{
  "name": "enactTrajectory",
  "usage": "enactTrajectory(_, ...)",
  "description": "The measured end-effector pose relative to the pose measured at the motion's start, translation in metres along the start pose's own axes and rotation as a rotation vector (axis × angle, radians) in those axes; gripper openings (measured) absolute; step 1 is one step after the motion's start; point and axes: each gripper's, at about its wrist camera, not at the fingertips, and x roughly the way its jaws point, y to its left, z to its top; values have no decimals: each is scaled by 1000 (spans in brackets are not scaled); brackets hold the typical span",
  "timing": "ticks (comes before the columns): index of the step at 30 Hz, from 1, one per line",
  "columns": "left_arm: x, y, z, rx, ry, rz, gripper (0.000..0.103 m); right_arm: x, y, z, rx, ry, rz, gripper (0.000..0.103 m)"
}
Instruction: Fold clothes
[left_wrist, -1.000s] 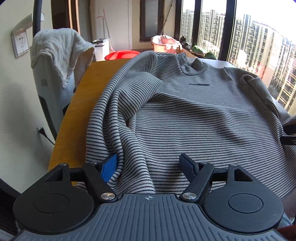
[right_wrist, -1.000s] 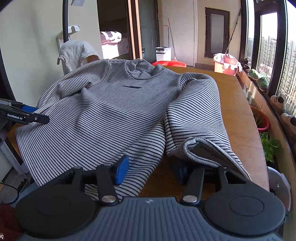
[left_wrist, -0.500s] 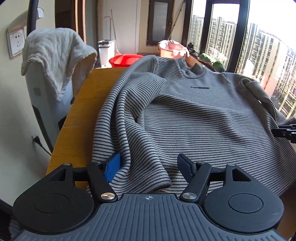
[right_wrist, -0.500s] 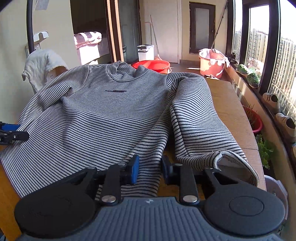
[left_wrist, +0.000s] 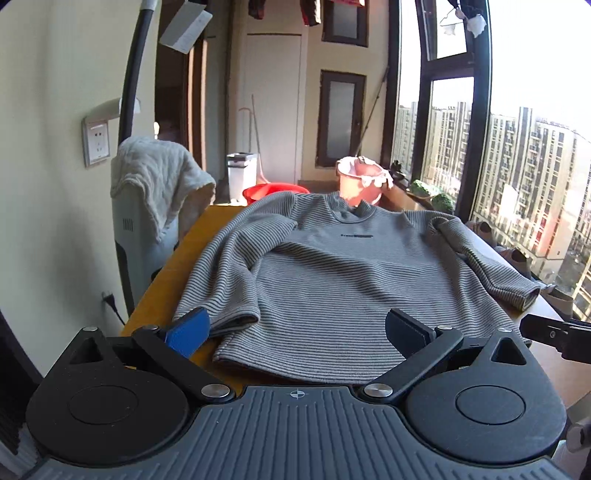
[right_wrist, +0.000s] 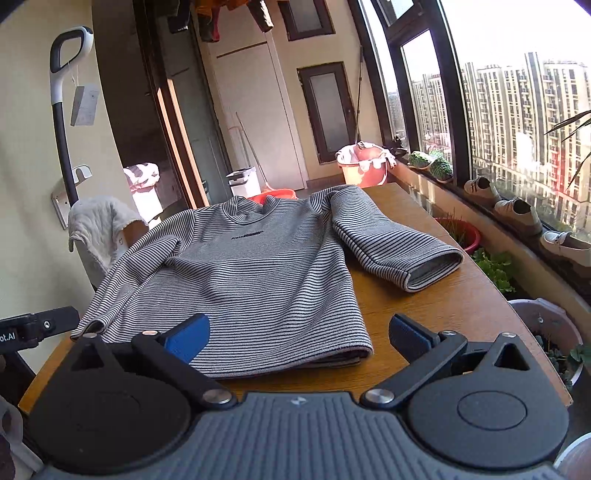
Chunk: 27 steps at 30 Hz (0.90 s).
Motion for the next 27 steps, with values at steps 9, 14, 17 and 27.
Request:
enactTrajectory(9,-7,-23,-42,14,120,-2,103,-22,4,-28,10,58,-53,103)
enactTrajectory(14,-17,-24,-41,15,76,19,103,-18,13,-50,-47,138,-30,103)
enactTrajectory(17,-15,-21,-41,8,84,35,103,-21,25,-51,-99,124,-21,103)
enactTrajectory(27,-18,-21,-45,2,86,17,103,-19,21,-48,-88,114,-58,103)
